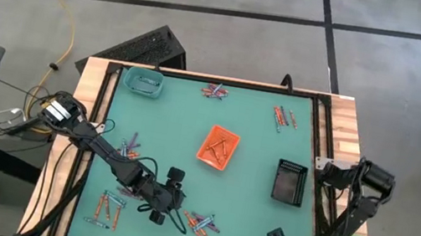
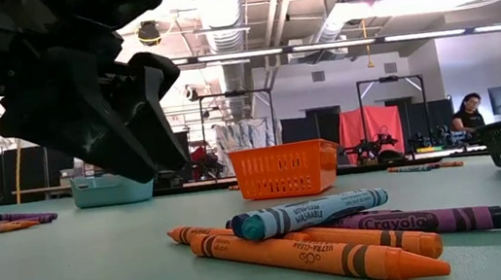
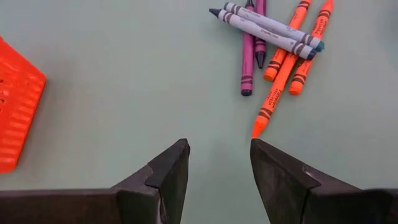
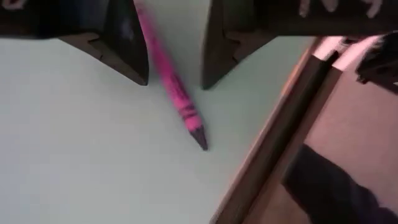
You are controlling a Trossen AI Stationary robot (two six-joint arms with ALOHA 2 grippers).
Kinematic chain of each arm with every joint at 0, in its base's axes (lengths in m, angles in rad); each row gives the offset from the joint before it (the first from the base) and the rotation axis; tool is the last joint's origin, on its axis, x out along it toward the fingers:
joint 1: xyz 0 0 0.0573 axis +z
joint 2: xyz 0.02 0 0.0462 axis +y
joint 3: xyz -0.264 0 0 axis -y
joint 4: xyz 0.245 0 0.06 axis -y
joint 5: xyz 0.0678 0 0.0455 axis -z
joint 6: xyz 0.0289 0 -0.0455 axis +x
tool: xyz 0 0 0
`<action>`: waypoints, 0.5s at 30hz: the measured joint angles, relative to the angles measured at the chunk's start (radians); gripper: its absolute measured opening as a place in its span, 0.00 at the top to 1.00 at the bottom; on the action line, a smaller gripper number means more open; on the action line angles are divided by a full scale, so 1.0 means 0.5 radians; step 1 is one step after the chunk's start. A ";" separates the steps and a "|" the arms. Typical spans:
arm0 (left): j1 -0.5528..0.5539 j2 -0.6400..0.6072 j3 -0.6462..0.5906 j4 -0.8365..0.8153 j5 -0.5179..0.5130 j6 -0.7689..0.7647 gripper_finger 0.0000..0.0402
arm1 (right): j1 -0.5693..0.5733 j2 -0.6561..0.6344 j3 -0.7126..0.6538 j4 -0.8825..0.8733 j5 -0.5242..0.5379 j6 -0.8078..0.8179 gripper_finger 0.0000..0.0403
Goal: Sort crayons
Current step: Put the violet crayon into black bin
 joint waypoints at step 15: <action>-0.002 -0.001 0.000 -0.001 0.029 -0.037 0.60 | -0.150 0.060 0.007 -0.032 -0.304 -0.152 0.98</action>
